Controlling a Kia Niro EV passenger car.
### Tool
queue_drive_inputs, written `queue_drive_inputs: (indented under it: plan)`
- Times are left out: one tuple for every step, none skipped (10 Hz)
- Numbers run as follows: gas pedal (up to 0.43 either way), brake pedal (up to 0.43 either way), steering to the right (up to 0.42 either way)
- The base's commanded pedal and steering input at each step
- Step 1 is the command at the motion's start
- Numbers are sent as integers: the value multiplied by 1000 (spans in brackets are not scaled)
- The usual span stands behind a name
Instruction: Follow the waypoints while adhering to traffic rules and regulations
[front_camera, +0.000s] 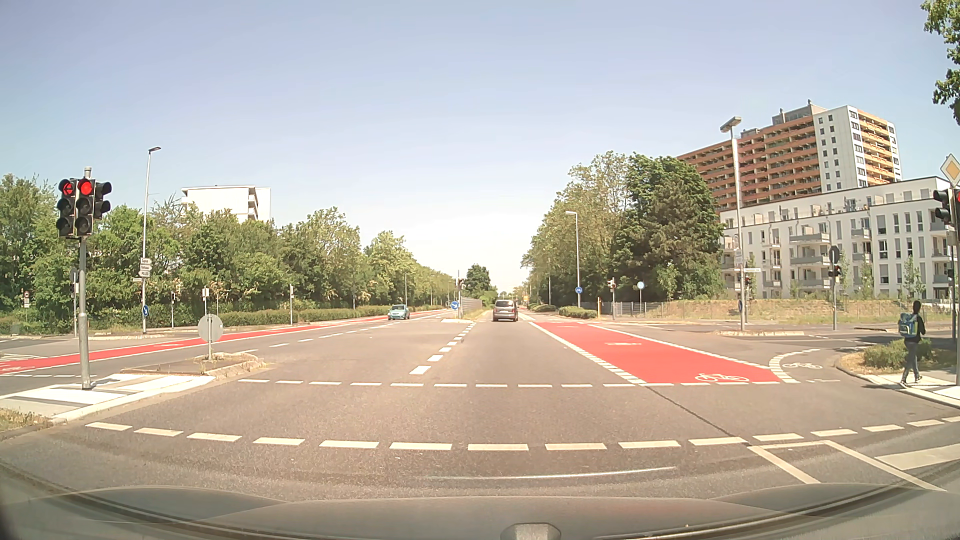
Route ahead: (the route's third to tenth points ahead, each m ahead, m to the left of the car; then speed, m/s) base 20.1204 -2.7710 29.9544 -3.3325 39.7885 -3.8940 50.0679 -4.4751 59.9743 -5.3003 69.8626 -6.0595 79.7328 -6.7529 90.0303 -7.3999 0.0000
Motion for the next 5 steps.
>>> queue_drive_inputs:
  plan:
    - [0,372,4]
    - [0,372,4]
    - [0,372,4]
    - [0,366,4]
    - [0,366,4]
